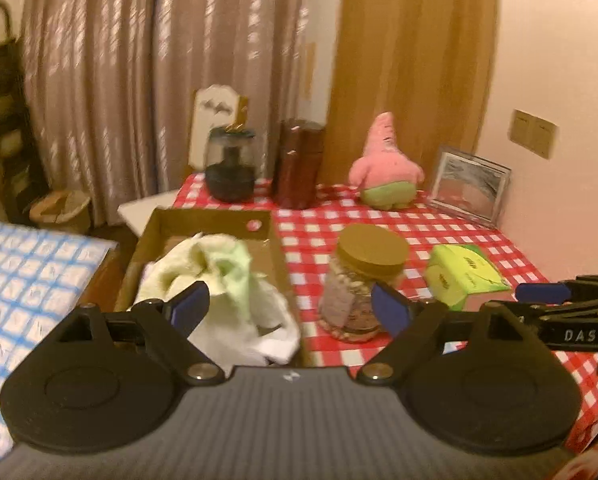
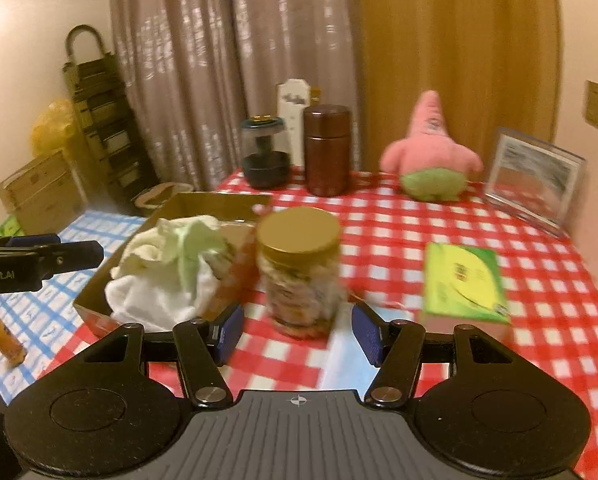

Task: Organize soft objects
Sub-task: 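Move the right tool to the blue mask while the left tool approaches the black hair tie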

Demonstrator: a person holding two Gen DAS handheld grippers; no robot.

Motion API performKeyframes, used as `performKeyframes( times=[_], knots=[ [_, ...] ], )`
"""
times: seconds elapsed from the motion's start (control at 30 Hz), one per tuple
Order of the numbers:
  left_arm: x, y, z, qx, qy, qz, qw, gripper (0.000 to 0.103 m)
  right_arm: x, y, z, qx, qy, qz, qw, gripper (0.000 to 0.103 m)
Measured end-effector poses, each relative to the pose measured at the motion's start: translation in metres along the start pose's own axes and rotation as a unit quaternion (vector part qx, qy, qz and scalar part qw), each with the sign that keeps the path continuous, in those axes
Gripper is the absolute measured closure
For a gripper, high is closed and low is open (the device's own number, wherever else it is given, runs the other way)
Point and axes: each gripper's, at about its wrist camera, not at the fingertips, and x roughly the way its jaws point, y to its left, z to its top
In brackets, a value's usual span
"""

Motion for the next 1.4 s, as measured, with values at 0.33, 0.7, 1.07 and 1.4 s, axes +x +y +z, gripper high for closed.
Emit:
performKeyframes(
  times=[0.33, 0.7, 1.07, 1.4],
  knots=[
    [0.017, -0.058, -0.023, 0.022, 0.021, -0.057, 0.9979, 0.017, -0.020, -0.054, -0.044, 0.046, 0.018, -0.033, 0.998, 0.043],
    [0.063, -0.083, -0.040, 0.089, 0.077, -0.065, 0.9909, 0.015, 0.003, -0.065, -0.069, 0.041, 0.051, -0.031, 0.997, 0.043],
    [0.113, -0.059, -0.044, 0.108, 0.087, -0.070, 0.9878, 0.015, 0.068, -0.055, -0.087, 0.063, 0.088, -0.024, 0.994, 0.020],
    [0.134, -0.052, -0.046, 0.090, 0.104, -0.074, 0.9876, 0.015, 0.111, -0.048, -0.099, 0.045, 0.108, -0.045, 0.992, 0.016]
  ],
)
